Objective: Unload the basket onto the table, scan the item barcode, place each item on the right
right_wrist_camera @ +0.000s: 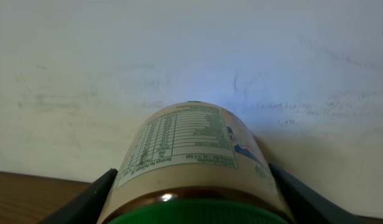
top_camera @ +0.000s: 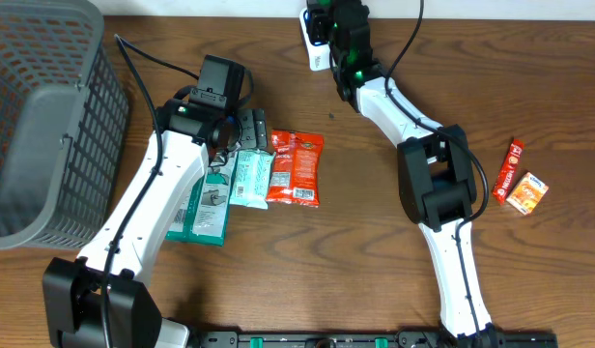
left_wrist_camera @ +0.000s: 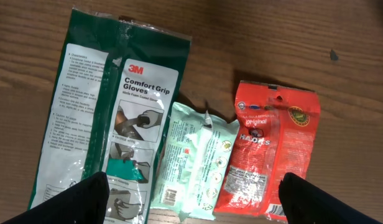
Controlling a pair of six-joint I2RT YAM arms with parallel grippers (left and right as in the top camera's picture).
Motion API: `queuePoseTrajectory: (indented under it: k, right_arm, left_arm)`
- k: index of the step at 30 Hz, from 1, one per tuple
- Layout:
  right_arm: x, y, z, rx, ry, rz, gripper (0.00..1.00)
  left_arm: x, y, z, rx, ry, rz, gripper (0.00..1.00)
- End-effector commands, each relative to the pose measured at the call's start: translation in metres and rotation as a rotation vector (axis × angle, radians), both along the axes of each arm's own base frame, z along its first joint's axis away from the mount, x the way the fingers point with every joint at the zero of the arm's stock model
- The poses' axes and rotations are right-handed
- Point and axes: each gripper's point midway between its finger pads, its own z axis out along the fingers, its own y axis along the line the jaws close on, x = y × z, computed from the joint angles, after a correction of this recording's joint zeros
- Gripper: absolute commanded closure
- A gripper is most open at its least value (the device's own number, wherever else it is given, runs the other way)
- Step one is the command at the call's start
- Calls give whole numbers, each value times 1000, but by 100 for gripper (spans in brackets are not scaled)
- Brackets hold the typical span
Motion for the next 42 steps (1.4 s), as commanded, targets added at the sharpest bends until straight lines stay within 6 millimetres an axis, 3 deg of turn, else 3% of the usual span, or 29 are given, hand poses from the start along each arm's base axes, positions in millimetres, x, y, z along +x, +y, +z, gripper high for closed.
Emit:
queuePoseTrajectory:
  k: [1,9,15,18,23,28,32,34,38,42]
  right_arm:
    - [6,-8,13,7,-56,-29,99]
    - [10,-6,-12,14,-72,-25,99]
    - [11,-4,0,33,-121,-21,99]
    - [10,-4,18,46,-156,-18,99]
    - [1,-1,66,61,-186,39,99]
    - [-19,-3,105,31,-83,96,99]
    - [-53,-23,124,-22,93,84,99]
    - [-78,-36,128,-56,207,77,99]
    - [-136,-69,120,-123,447,53,99]
    - [-198,-110,99,-185,707,11,99]
  left_arm:
    - [0,4,-2,12,4,18,12]
    - [0,4,-2,12,3,18,12]
    - [0,4,-2,12,3,18,12]
    - [0,4,-2,12,3,18,12]
    - [0,4,-2,12,3,18,12]
    - [0,4,-2,12,3,18,12]
    - [0,4,-2,12,3,18,12]
    - [0,4,-2,12,3,18,12]
    - [0,4,-2,12,3,18,12]
    - [0,4,-2,12,3,18,12]
